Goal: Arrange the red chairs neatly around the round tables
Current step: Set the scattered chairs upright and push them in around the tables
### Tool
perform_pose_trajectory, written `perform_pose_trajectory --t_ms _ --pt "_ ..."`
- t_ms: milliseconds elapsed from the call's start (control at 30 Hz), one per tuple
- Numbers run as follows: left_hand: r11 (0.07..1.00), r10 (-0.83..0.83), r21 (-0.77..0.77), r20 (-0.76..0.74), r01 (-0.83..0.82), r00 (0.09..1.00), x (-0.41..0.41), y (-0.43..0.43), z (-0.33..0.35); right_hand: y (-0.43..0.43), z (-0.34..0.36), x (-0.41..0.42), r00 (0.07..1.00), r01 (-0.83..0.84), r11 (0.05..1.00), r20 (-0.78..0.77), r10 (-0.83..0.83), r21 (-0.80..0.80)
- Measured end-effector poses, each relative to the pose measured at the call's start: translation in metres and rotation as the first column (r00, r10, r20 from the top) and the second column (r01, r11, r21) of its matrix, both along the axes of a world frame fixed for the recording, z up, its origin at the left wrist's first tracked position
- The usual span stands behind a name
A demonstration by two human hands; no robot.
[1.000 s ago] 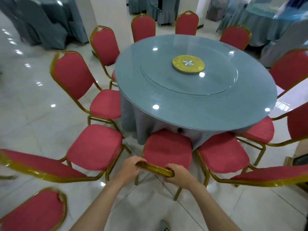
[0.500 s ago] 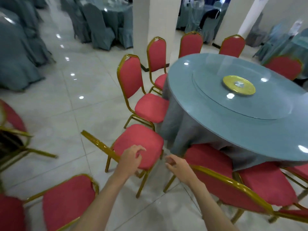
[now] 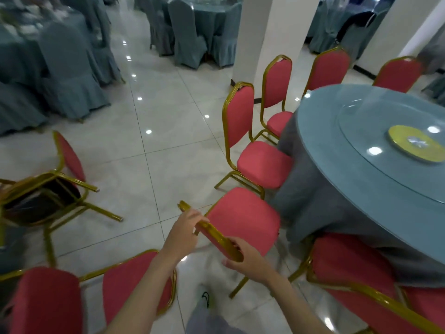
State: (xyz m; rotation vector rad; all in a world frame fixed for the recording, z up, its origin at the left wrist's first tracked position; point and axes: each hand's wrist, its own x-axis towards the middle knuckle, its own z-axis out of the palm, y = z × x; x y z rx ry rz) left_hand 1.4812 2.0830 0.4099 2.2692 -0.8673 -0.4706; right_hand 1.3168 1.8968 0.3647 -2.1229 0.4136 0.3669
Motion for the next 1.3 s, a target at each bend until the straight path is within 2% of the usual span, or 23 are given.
perform_pose_trajectory --t_ms 133,267,367,500,767,933,1167,1300 --pt "0.988 -0.041 0.147 -0.006 0.041 0.999 0.050 0.011 -0.033 -0.001 -0.030 0.022 0.997 0.069 0.997 -0.034 -0.068 0.019" --pt "0.975 -0.135 0.172 -0.034 0.139 0.990 0.091 0.009 -0.057 -0.009 -0.049 0.024 0.997 0.058 0.996 -0.055 -0.054 0.063" --pt "0.932 -0.253 0.261 -0.033 0.252 0.967 0.108 -0.008 -0.067 -0.010 -0.053 0.023 0.993 0.116 0.991 -0.033 -0.114 0.071" --pt "0.859 -0.328 0.369 -0.135 0.355 0.935 0.125 -0.028 -0.087 -0.007 -0.049 0.022 0.990 0.132 0.991 -0.053 -0.131 0.017" --pt "0.830 -0.484 0.285 -0.060 0.480 0.873 0.145 -0.035 -0.106 0.013 -0.025 0.019 0.946 0.282 0.944 -0.112 -0.303 -0.174" --pt "0.848 -0.511 0.166 0.000 0.504 0.859 0.159 -0.034 -0.129 0.044 -0.019 0.016 0.850 0.459 0.812 -0.088 -0.520 -0.361" --pt "0.837 -0.538 0.116 -0.010 0.536 0.843 0.160 -0.037 -0.122 0.056 0.004 0.033 0.854 0.349 0.786 -0.172 -0.491 -0.511" --pt "0.803 -0.591 0.098 0.007 0.587 0.807 0.165 -0.043 -0.124 0.065 0.002 0.033 0.833 0.348 0.744 -0.177 -0.525 -0.571"
